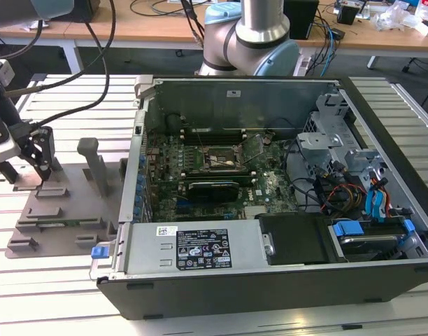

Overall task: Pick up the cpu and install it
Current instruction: 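Pick up the cpu and move it towards the insertion slot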

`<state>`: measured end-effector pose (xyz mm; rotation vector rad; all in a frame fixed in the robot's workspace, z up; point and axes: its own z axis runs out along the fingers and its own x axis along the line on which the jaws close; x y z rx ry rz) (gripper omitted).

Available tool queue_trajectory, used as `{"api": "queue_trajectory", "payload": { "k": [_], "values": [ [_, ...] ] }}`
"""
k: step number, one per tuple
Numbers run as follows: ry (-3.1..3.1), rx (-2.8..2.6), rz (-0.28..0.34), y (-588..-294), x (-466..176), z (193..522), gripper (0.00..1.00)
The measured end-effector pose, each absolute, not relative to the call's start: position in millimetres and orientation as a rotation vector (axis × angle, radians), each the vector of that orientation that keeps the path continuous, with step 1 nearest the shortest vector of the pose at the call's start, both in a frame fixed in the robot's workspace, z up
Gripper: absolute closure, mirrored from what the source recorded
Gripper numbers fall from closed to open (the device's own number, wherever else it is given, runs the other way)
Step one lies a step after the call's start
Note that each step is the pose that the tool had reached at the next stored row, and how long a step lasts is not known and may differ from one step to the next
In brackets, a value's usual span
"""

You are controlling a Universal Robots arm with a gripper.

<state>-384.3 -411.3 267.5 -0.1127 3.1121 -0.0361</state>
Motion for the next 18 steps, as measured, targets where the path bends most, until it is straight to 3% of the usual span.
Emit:
{"api": "queue_trajectory", "payload": {
  "k": [18],
  "values": [
    [3.112,-0.113,-0.044,-411.3,-384.3,294.2,0.45]
  ]
}}
